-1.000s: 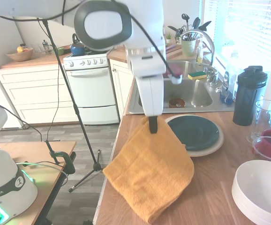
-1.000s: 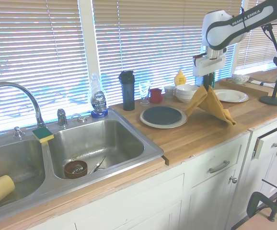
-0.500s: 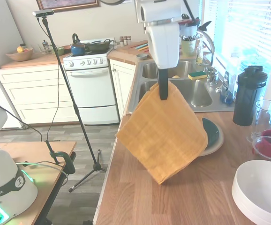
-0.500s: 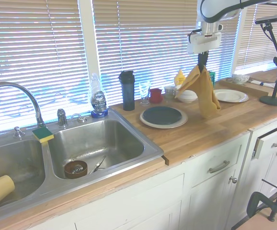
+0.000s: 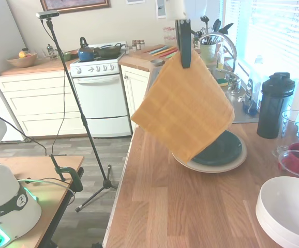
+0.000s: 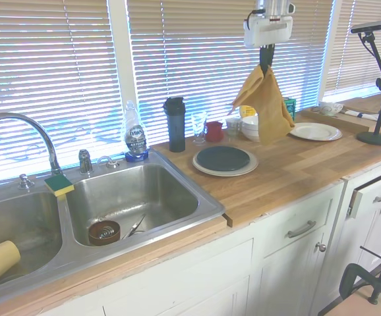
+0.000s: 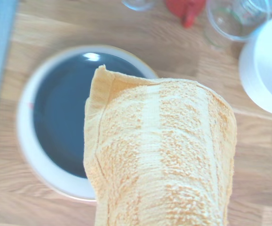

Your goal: Wipe the blue plate in counterclockwise motion

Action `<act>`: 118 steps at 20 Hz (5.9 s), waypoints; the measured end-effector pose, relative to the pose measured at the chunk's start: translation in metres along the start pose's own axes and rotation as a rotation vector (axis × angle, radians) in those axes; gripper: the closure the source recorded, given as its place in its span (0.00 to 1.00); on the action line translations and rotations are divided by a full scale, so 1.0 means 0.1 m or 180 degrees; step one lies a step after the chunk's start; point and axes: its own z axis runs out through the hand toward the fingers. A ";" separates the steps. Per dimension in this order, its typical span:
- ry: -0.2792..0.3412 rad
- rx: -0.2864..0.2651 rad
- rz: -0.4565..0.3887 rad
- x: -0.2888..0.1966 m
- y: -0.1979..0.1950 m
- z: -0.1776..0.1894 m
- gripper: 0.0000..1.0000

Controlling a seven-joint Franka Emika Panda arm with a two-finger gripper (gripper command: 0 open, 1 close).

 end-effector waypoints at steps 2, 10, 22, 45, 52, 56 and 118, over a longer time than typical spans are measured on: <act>0.0019 -0.0008 -0.0049 -0.13 -0.17 -0.10 1.00; -0.0079 -0.0105 -0.0160 -0.21 -0.76 0.07 1.00; -0.0307 -0.0338 -0.0132 0.13 -1.30 0.98 1.00; -0.0494 -0.0533 -0.0055 0.40 -1.29 2.66 1.00; -0.0583 -0.0592 -0.0046 0.24 -1.06 3.12 1.00; -0.0593 -0.0583 -0.0023 0.22 -1.05 3.12 1.00; -0.0661 -0.0567 -0.0096 0.12 -1.57 2.88 1.00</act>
